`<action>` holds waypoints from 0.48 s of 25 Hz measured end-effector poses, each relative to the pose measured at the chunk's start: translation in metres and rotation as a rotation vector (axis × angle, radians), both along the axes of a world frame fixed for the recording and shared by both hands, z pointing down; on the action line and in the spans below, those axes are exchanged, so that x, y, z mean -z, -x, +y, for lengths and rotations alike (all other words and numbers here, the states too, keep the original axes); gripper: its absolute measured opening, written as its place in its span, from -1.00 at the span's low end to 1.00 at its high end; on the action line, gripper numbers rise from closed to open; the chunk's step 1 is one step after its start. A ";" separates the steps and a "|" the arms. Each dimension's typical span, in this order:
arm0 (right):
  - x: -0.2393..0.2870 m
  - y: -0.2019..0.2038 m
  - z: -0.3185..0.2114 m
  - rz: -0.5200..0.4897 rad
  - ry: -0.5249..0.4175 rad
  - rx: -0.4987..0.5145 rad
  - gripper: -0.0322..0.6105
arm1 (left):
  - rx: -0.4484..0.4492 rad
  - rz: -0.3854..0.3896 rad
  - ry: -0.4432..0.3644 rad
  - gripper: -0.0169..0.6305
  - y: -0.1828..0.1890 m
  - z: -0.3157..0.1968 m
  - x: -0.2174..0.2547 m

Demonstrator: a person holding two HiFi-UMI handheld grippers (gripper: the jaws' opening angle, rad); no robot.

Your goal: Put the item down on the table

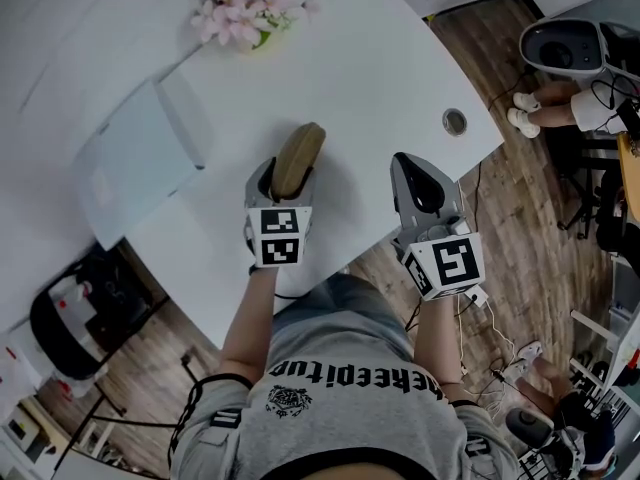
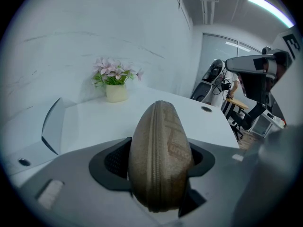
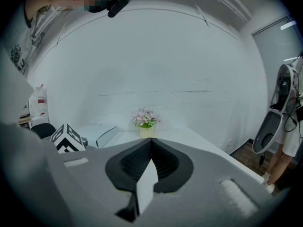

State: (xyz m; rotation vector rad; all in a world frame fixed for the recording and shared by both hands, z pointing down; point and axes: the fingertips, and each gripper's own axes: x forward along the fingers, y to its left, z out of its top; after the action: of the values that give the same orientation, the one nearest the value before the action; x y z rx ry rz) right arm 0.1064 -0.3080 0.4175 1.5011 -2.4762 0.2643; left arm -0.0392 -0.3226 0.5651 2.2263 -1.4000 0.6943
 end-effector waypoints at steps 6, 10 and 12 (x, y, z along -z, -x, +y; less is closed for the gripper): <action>-0.004 0.000 -0.001 0.003 0.012 -0.004 -0.90 | -0.010 -0.026 0.013 0.00 -0.002 -0.001 -0.009; -0.004 -0.001 -0.003 0.005 0.013 -0.006 -0.90 | -0.015 -0.029 0.009 0.00 -0.003 -0.002 -0.013; -0.004 -0.001 -0.003 0.004 0.013 -0.007 -0.90 | -0.020 -0.031 0.002 0.01 -0.004 -0.004 -0.013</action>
State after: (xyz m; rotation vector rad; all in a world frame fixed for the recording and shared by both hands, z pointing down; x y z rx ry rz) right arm 0.1071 -0.3114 0.4216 1.5040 -2.4618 0.2787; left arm -0.0347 -0.3262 0.5784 2.2393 -1.3930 0.7400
